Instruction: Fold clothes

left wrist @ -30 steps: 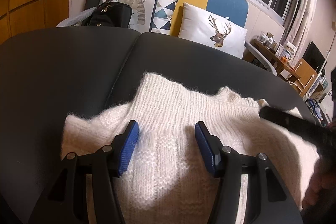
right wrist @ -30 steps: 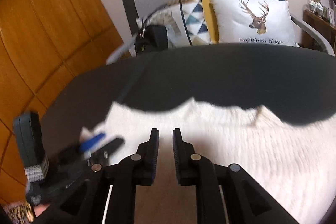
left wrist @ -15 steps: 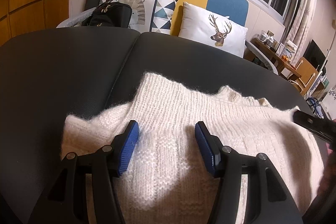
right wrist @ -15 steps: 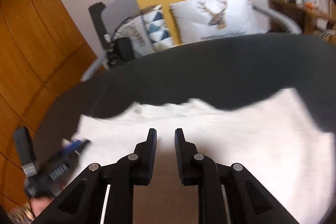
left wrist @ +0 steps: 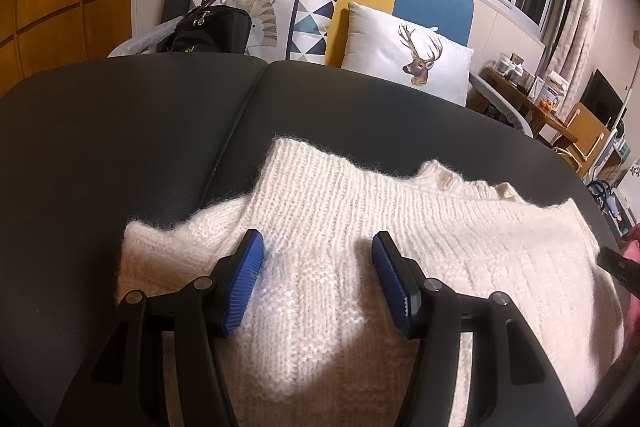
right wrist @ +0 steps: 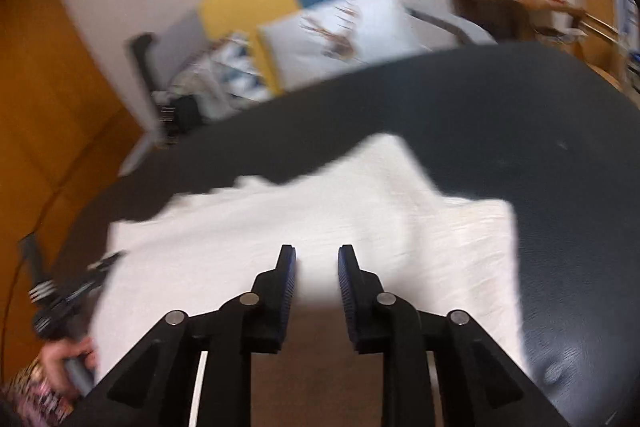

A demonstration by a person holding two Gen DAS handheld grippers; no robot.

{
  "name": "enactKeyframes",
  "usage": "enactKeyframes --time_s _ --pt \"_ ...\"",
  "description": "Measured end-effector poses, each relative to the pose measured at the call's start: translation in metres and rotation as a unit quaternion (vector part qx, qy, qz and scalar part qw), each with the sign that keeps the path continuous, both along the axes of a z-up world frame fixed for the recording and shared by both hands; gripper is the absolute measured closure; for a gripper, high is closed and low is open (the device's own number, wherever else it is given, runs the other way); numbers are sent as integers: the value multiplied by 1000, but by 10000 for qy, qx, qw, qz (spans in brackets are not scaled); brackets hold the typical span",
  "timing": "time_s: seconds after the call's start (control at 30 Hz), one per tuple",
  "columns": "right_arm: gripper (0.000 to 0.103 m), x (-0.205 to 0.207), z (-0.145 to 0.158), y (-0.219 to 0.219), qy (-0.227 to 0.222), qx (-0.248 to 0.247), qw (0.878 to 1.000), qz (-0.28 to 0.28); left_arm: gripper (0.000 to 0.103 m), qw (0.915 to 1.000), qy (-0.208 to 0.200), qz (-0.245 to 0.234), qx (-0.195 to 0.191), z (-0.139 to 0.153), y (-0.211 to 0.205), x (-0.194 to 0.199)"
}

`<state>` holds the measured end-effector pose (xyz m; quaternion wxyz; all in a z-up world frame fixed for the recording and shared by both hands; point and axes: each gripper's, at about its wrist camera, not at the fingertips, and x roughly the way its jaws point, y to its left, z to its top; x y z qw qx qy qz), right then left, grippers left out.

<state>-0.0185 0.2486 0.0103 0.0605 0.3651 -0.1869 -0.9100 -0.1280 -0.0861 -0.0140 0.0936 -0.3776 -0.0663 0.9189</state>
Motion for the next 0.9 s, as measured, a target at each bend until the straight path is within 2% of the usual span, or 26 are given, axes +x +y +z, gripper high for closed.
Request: enactKeyframes --time_s 0.1,0.2,0.3,0.37,0.47,0.63,0.73,0.8,0.87,0.9 --pt "80 10 -3 -23 22 63 9986 517 42 9999 -43 -23 -101 3 3 -2" --pt "83 11 -19 -31 -259 429 9968 619 42 9996 -56 -124 -257 11 8 3" --pt "83 17 -23 -20 -298 242 9981 482 42 9998 4 -199 -92 23 4 22" --pt "82 24 -14 -18 -220 36 9985 501 42 9994 69 -304 115 29 -1 43" --pt "82 39 -4 -29 -183 -172 9950 969 42 9981 211 -544 209 30 -1 84" --pt "82 61 -12 -63 -443 173 9853 1642 42 9927 407 -1091 -328 20 23 122" --pt "82 65 -23 -80 -675 767 9791 1760 42 9860 474 -1247 -1005 12 40 125" --pt "83 68 -23 -82 -673 995 9771 1758 40 9785 647 -1343 -1425 3 46 129" --pt "83 68 -24 -82 -670 1088 9765 1737 38 9748 827 -1352 -1572 -2 46 134" --pt "83 67 -24 -82 -667 1093 9767 1725 38 9763 811 -1331 -1503 -2 44 133"
